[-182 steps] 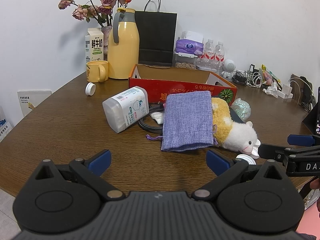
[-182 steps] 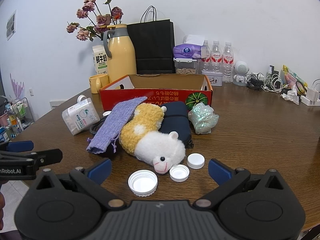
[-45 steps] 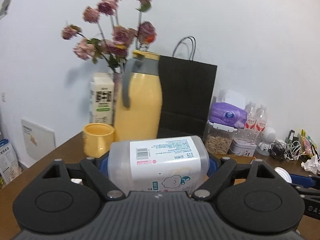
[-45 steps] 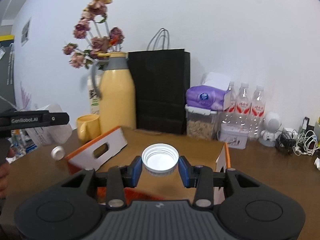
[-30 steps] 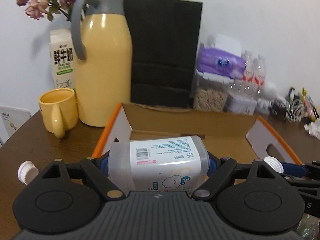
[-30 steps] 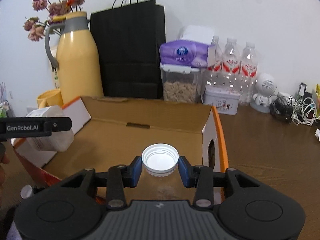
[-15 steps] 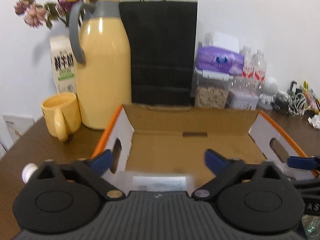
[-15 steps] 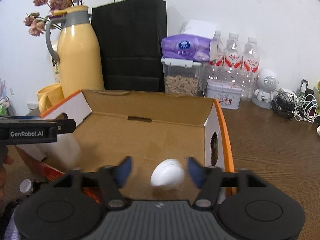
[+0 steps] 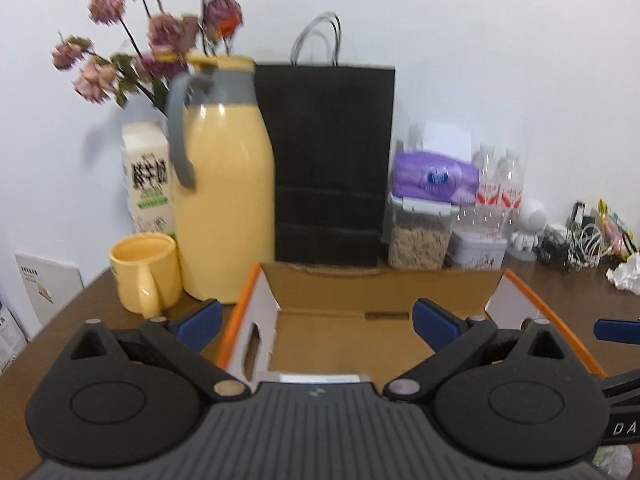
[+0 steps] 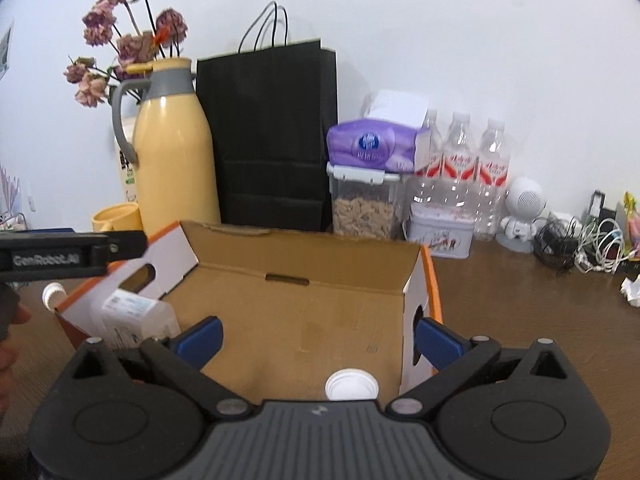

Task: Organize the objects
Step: 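Carry the cap with the right tool while the left tool carries the container, both releasing into the cardboard box, then grasp the small white cap beside the yellow mug with the left tool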

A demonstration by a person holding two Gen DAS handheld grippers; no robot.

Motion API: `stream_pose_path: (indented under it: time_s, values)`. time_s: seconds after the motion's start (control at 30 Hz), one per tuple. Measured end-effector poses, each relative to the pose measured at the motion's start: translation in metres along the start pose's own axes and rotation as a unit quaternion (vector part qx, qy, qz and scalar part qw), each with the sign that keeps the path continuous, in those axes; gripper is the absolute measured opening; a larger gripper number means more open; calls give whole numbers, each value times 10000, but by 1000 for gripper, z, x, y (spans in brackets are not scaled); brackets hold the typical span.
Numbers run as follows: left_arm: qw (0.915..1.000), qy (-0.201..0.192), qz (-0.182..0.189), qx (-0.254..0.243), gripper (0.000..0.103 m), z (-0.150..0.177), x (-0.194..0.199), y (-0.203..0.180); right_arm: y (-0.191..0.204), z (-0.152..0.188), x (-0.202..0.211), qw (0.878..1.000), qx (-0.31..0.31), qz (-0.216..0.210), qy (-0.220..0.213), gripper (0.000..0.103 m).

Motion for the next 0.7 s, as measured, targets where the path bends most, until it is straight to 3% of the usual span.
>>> stream_pose_path:
  time_s: [0.13,0.3,0.47,0.7]
  values:
    - [9998,-121,-183,26,103,-6,23,24,-1,-3,21,9999,-20,34,-148,103]
    - [9970,-63,-767,-26,103,3,42,72,0,11,45,9999,6,60,-138,103]
    - [9927,332,-1162,-34,103,31,46,121,2,39,64,10000,37,23,17,103]
    - [9849,1060,-1368,100,103,82,23,166,2,72,84,9996,2,137,243,103]
Point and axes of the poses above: each gripper's, at about its wrist camera, not at the fingertips, and x roughly against the way its jaws point, y to its left, z to its underside, the point moved 8 cm from there along -x, roughly the way its jaws point, and after that the axes turned 9 degrees about y, right-handed, at the moved point
